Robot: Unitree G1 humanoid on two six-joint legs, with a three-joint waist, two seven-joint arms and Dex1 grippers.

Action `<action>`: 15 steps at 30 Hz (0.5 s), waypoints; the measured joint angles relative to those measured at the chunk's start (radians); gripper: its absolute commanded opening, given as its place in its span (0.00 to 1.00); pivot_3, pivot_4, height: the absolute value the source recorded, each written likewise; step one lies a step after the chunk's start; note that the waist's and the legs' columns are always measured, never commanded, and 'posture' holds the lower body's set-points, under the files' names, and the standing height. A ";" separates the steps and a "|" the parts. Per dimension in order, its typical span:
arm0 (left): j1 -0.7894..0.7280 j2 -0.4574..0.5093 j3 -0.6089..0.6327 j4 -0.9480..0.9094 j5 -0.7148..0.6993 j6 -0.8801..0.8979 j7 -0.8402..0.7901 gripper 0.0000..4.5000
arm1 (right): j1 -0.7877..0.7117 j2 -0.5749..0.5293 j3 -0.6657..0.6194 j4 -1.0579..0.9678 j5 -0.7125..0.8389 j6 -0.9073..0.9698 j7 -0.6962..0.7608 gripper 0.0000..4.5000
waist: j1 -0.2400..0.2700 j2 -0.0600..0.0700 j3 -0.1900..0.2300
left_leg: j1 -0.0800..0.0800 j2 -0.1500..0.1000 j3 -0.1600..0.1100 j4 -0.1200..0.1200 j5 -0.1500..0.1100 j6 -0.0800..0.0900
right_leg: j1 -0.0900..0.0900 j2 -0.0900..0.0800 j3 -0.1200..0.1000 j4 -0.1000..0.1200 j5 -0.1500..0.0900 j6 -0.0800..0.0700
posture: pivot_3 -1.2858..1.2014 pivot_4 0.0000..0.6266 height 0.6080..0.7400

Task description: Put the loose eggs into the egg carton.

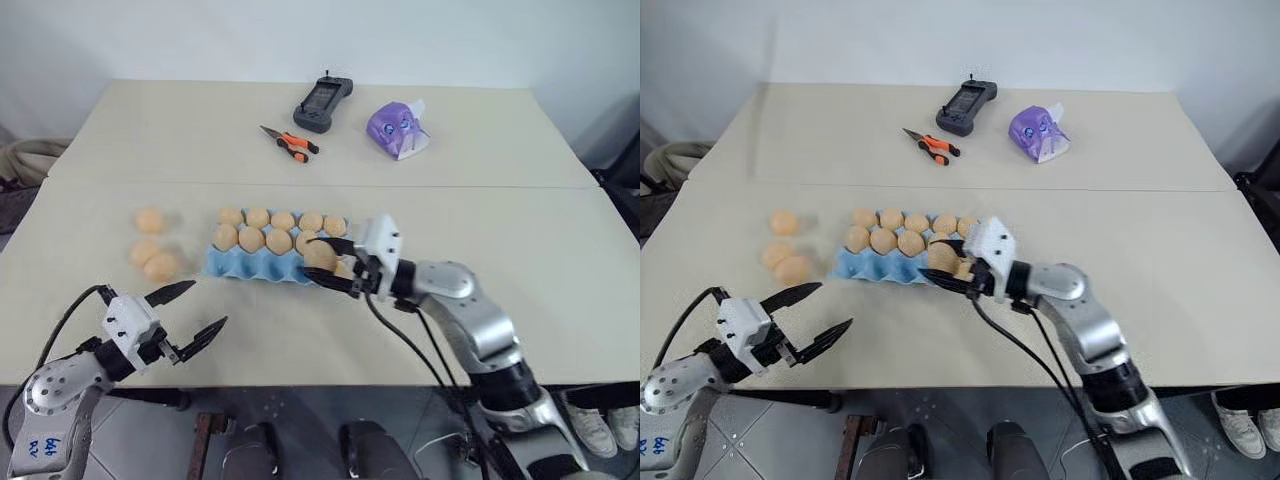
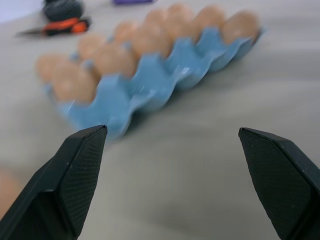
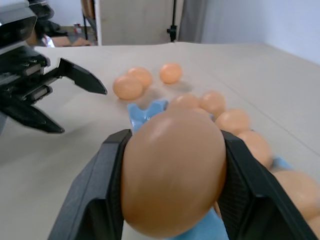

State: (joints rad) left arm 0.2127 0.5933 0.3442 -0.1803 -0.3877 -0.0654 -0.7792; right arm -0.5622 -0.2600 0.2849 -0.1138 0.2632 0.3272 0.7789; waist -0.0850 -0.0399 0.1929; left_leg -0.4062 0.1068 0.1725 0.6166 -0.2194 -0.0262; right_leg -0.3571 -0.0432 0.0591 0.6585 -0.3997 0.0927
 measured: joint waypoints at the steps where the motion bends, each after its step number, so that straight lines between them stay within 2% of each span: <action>1: 0.009 -0.005 0.004 -0.001 0.001 0.000 0.010 1.00 | -0.020 0.026 0.021 0.042 -0.026 -0.001 -0.017 0.43 | 0.000 0.000 0.000 | 0.000 0.000 0.000 0.000 0.000 0.000 | 0.000 -0.001 0.000 0.000 0.000 0.000 | 0.52 0.24 1.00; 2: 0.013 -0.008 0.005 -0.003 0.002 0.000 0.017 1.00 | -0.026 0.039 0.035 0.068 -0.044 -0.004 -0.024 0.43 | 0.002 -0.001 0.000 | -0.001 -0.001 0.000 0.000 0.000 0.001 | 0.000 -0.002 -0.001 0.000 0.000 0.000 | 0.52 0.24 1.00; 9: 0.043 -0.011 0.014 -0.035 0.002 0.000 0.048 1.00 | -0.032 0.017 0.055 0.144 -0.084 -0.028 0.003 0.96 | 0.000 -0.001 -0.001 | -0.001 -0.001 0.001 -0.001 -0.001 0.001 | -0.001 -0.002 0.000 -0.001 0.000 0.000 | 0.52 0.24 1.00; 10: 0.045 -0.011 0.018 -0.043 0.002 0.000 0.049 1.00 | -0.032 0.009 0.053 0.144 -0.084 -0.035 0.008 1.00 | 0.000 -0.001 -0.001 | -0.001 -0.001 0.001 -0.001 -0.001 0.000 | -0.001 -0.001 -0.001 -0.001 0.000 0.000 | 0.52 0.24 1.00; 15: 0.058 -0.025 0.039 -0.047 0.002 0.000 0.071 1.00 | 0.036 -0.048 -0.018 0.053 -0.021 -0.068 0.077 1.00 | 0.000 -0.001 -0.001 | -0.001 0.000 0.001 -0.004 -0.001 -0.001 | -0.002 0.000 0.000 -0.002 -0.001 -0.003 | 0.52 0.24 1.00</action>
State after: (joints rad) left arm 0.2711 0.5687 0.3830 -0.2276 -0.3859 -0.0655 -0.7087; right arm -0.5260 -0.3079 0.2671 -0.0613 0.2422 0.2591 0.8561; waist -0.0845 -0.0413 0.1920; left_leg -0.4077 0.1065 0.1736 0.6129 -0.2208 -0.0272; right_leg -0.3590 -0.0432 0.0587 0.6563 -0.4012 0.0902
